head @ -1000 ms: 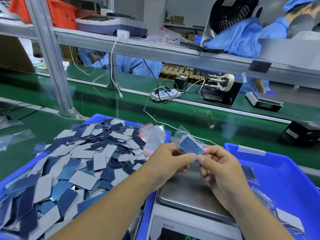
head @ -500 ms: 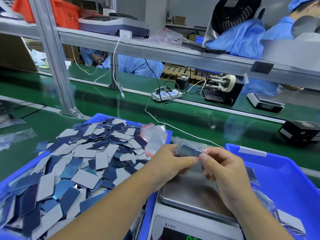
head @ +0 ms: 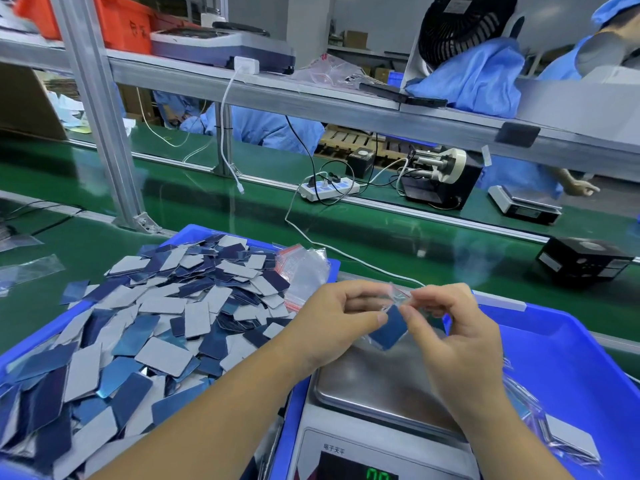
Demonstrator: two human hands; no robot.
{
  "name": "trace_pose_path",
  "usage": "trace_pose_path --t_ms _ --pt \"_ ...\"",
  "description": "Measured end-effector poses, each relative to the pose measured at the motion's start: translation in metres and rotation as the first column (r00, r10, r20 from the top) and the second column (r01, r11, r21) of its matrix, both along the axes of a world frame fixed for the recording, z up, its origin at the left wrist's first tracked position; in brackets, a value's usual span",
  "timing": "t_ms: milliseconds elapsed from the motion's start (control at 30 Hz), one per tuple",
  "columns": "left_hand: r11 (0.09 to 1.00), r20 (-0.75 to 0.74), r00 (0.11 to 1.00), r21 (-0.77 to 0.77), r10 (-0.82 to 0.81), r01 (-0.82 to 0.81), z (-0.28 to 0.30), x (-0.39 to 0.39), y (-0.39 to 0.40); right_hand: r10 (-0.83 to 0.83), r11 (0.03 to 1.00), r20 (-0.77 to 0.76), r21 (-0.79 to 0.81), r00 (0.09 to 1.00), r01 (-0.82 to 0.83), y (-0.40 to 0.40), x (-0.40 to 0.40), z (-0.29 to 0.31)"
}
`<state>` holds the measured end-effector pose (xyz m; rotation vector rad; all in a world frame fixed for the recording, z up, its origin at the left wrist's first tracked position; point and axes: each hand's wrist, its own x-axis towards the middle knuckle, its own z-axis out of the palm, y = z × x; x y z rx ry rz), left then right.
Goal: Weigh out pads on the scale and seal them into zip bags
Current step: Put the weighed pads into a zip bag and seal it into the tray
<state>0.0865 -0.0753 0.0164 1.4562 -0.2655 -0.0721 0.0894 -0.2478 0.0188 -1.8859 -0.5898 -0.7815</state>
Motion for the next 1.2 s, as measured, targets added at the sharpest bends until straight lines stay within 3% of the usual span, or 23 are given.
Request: trace_pose_path --t_ms 200,400,733,967,1200 --pt "0.997 -0.068 0.995 0.035 0.069 -0.066 -0.001 0.003 0.002 0.073 0.995 -0.143 -0.059 0.987 -0.082 -0.004 0.002 0.000" --pt "0.992 -0.131 0.986 -0.052 0.104 -0.112 0.002 0.005 0.004 0.168 0.985 -0.370 0.101 0.914 -0.140 -0.009 0.009 -0.004" --pt "0.986 -0.212 0.975 -0.137 0.067 -0.097 0.002 0.006 0.007 0.258 0.941 -0.405 0.309 0.877 -0.134 -0.012 0.015 -0.004" --pt "0.988 -0.202 0.979 -0.146 0.020 -0.050 0.002 0.006 0.009 0.369 0.914 -0.487 0.343 0.792 -0.215 -0.007 0.013 -0.008" --pt "0.996 -0.127 0.989 -0.041 0.077 -0.083 0.002 0.004 -0.001 0.347 0.917 -0.424 0.341 0.836 -0.208 -0.006 0.010 -0.006"
